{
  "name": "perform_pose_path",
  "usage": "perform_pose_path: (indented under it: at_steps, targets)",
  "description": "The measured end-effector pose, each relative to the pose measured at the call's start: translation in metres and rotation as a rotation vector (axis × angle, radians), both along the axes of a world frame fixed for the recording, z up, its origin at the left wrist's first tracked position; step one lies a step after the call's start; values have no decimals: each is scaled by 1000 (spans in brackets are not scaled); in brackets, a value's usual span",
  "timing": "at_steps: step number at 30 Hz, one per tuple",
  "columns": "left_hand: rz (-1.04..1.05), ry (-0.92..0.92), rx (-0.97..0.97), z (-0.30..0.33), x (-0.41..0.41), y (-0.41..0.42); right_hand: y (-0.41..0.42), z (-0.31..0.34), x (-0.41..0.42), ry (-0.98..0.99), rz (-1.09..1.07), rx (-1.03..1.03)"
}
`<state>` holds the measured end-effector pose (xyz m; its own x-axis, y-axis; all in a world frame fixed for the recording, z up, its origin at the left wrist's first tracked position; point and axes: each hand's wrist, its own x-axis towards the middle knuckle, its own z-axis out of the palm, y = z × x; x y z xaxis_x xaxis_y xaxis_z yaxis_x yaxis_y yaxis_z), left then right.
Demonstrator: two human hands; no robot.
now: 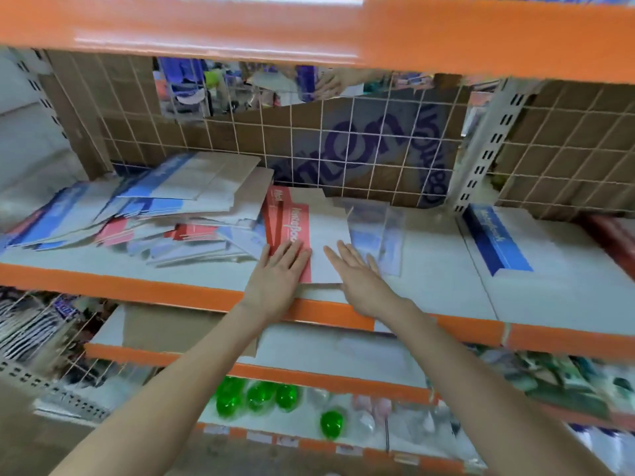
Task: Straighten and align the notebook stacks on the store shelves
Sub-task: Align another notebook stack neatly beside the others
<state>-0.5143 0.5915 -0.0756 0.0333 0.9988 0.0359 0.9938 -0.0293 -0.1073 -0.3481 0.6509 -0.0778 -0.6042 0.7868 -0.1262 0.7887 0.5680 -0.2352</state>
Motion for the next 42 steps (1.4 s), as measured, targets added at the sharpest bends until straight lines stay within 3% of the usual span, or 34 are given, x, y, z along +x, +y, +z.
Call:
perform_pose_path:
  at_steps: [11,23,32,42]
  targets:
    - [-208,-97,234,14,85,-28,-68,4,84,127,-347,319]
    - [-483,-277,328,24,322,8,-68,15,320,97,-621,380]
    - [-502,-312,353,30,508,40,-34,23,507,19,-612,370]
    - [-371,-243,274,10,574,110,44,9,574,31,-531,268]
